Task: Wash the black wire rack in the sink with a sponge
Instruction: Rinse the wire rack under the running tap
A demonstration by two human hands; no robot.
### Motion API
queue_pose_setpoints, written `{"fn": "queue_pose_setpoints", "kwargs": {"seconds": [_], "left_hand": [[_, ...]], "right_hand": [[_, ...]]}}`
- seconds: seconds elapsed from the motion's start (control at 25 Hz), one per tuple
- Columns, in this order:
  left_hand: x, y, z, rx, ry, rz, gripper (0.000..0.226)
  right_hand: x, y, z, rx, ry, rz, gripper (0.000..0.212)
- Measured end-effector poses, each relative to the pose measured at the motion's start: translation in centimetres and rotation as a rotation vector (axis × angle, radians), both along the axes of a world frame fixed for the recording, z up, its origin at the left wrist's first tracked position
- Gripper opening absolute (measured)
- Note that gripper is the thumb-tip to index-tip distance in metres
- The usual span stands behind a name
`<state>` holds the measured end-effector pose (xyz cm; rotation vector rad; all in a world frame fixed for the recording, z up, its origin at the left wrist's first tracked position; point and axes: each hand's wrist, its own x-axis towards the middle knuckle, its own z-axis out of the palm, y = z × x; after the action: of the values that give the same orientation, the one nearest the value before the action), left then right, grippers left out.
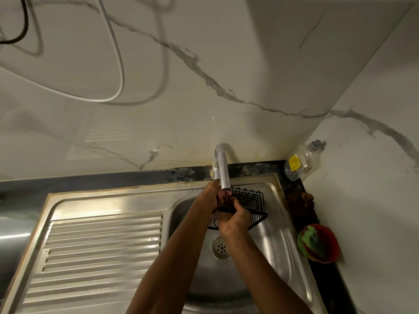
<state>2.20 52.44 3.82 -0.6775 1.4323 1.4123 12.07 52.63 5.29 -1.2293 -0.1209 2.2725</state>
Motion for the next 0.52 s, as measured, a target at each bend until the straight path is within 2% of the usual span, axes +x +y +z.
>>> {"fn": "queue_pose_setpoints", "kwargs": {"seconds": [0.12, 0.2, 0.28, 0.36, 0.44, 0.52], "left_hand": [[-1.0, -1.8, -0.3, 0.034, -0.036, 0.009, 0.056], [-1.2, -2.7, -1.3, 0.014, -0.029, -0.067, 0.051], [-0.6, -3.5, -2.2, -0.094, 0.031, -0.182, 0.05], [0.1, -3.7, -3.9, -0.122, 0.145, -0.249, 0.038], [1.0, -3.6, -5.6, -0.049, 0.22, -0.266, 0.024], [1.7, -3.4, -6.5, -0.095, 0.269, -0.302, 0.026]], "right_hand": [[-0.6, -1.0, 0.3, 0.007, 0.013, 0.106, 0.031], [0.2, -1.5, 1.0, -0.015, 0.004, 0.166, 0.039], [2.1, -1.4, 1.0, -0.066, -0.023, 0.183, 0.045], [4.4, -0.8, 1.2, -0.1, -0.114, 0.2, 0.039], [6.1, 0.2, 1.8, -0.091, -0.261, 0.211, 0.025], [7.7, 1.3, 2.0, -0.067, -0.362, 0.216, 0.025]]}}
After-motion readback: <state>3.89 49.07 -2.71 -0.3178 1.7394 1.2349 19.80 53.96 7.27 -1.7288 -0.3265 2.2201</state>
